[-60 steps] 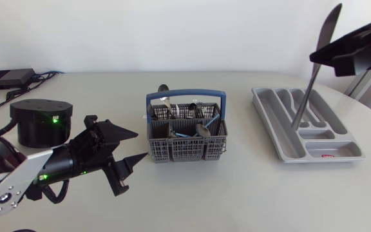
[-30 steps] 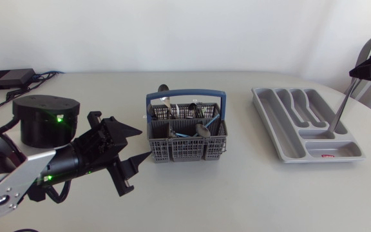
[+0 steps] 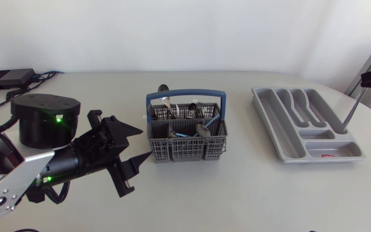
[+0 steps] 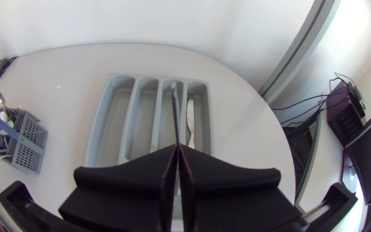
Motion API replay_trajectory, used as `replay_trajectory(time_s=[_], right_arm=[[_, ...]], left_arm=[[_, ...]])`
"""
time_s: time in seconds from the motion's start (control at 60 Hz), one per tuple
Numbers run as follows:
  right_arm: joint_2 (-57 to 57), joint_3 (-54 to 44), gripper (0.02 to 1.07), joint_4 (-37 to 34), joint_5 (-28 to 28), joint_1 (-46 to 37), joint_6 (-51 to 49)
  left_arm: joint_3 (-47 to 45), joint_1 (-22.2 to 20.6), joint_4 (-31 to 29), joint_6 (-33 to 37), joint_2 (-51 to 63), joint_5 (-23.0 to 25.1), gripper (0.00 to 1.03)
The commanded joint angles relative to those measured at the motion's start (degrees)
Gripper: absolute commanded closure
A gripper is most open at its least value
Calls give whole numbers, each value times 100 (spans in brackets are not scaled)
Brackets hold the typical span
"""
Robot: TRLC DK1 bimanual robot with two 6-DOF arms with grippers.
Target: Sort the cutlery from the basket into the organizer compartments.
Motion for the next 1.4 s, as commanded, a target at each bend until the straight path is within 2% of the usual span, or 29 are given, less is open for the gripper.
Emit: replay_trajectory(time_s=[0.0,0.383,0.717,1.083,1.217,1.383], right_arm=[[377,368,101,106,35,-104,-126],[1361,966,101,220,325,-113,-170],[1792,1616,101,-289,633,125,-82],[2477,1976,101,-456,1028,424,173],[2706,2055,101,-421,1054,503,287],[2969,2064,100,80,1221,529,533]], left_arm=[[169,-94,-31,115,-71,-91,37],[160,-349,-234,115,-238,-390,37],[169,-507,-313,97,-273,-521,37],[98,-568,-401,88,-396,-600,37],[63,-577,-401,88,-396,-600,37],[63,-604,-392,80,-396,-600,37]])
